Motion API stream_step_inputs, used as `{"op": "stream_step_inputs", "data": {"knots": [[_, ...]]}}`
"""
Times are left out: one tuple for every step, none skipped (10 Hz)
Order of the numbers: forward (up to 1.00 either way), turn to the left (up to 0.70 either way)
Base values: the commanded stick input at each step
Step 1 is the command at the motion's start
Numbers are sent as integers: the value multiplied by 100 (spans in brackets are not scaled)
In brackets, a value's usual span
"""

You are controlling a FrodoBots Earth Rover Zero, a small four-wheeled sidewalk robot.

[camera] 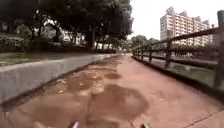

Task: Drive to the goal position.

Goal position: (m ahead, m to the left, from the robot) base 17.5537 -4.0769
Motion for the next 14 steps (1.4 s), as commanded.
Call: {"op": "stream_step_inputs", "data": {"knots": [[70,0],[70,0],[70,0],[70,0],[70,0],[70,0],[70,0],[70,0],[70,0],[70,0],[70,0],[70,0],[70,0],[70,0]]}}
